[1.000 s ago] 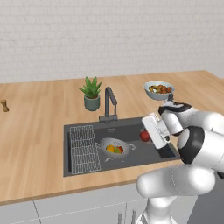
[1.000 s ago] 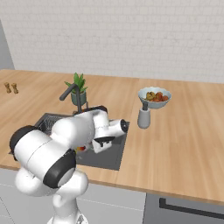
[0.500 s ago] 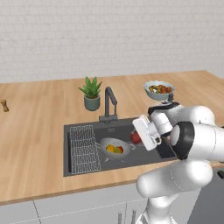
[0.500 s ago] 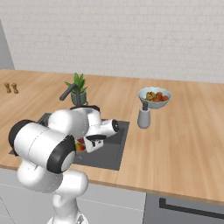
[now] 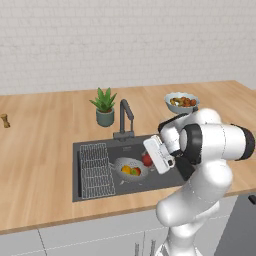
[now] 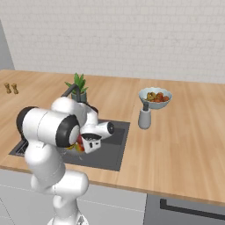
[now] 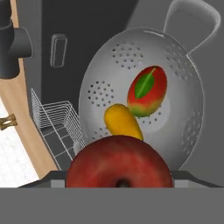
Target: Put the colander in the sink, put the mango, mango, apple in the colander, and turn on the sink faucet and pour water over the colander.
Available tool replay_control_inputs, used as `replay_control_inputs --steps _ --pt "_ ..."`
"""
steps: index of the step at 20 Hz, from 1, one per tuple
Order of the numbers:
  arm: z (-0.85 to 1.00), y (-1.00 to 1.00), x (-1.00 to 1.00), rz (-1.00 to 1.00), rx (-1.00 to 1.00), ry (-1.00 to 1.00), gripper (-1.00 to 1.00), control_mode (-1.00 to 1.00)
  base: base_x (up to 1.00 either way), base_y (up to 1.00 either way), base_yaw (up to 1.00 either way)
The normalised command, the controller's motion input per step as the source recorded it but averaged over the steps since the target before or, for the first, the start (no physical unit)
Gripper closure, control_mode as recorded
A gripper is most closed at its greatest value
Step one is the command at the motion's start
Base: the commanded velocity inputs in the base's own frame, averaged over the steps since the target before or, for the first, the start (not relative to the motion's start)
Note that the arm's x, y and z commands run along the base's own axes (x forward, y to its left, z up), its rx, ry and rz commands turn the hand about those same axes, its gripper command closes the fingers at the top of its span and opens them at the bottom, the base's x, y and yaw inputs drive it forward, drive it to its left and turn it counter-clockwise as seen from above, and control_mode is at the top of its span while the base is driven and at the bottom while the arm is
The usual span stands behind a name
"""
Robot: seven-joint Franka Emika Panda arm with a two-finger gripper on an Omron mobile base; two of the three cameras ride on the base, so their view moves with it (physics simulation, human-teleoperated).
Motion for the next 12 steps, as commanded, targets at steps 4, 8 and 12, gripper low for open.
replay_control_inputs --steps 4,8,12 --pt "-0.14 0.27 0.35 0.00 0.00 0.00 1.00 -1.00 0.00 0.00 0.00" --pt "-0.26 0.30 0.22 0.00 -0.02 0.00 1.00 -1.00 0.00 0.00 0.00" --pt "-0.34 0.29 0.31 0.00 -0.04 0.00 1.00 -1.00 0.00 0.00 0.00"
